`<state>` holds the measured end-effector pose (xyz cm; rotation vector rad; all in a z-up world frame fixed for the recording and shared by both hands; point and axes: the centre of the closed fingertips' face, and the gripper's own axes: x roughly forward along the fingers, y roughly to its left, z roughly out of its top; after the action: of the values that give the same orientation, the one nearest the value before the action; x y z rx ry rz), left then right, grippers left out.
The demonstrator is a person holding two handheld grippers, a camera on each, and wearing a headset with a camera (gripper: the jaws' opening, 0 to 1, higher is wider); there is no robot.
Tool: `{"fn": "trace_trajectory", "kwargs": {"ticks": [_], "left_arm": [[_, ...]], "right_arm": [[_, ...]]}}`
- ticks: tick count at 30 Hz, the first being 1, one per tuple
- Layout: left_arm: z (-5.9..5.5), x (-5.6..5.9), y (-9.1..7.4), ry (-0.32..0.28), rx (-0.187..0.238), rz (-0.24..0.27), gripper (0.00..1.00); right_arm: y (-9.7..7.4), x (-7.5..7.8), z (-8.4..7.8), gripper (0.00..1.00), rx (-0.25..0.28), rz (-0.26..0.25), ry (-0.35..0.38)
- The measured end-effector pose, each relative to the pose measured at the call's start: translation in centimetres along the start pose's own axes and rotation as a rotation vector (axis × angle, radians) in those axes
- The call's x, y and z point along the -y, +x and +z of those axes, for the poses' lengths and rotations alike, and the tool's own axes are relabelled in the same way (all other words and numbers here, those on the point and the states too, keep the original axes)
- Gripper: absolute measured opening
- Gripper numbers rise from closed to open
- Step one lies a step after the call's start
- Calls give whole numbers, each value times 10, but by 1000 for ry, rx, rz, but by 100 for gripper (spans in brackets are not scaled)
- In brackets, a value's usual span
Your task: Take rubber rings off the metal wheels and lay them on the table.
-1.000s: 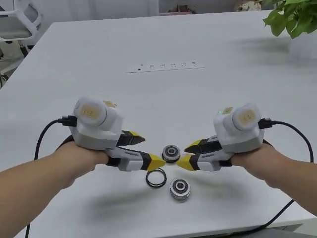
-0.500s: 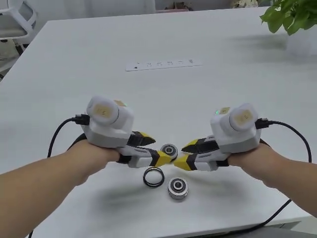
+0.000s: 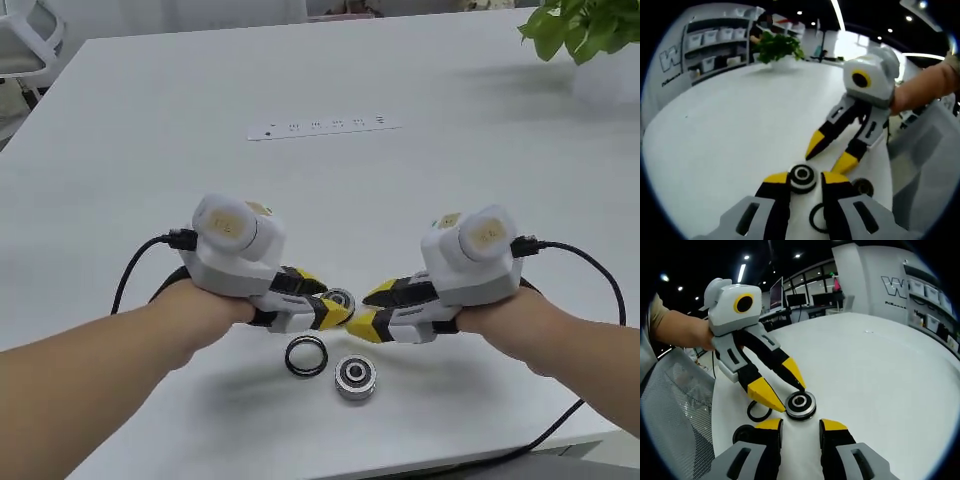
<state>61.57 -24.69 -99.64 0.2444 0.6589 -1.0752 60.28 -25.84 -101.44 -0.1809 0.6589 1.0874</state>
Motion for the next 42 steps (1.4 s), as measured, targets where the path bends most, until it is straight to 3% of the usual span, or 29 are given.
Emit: {"fn": "trace_trajectory", "kwargs": {"ticks": [11, 25, 32, 42], "left_arm": [[-1, 0, 6, 119, -31, 28, 17], [-2, 0, 5, 114, -39, 44, 14], [-2, 0, 5, 111, -39, 54, 14], [-2, 0, 4, 104, -37, 58, 13]], "right_arm": [[1, 0, 2, 27, 8, 0, 5], [9, -5, 7, 27, 9, 5, -25], [14, -1, 10, 27, 31, -25, -25], [11, -1, 7, 23, 36, -31, -55]]}}
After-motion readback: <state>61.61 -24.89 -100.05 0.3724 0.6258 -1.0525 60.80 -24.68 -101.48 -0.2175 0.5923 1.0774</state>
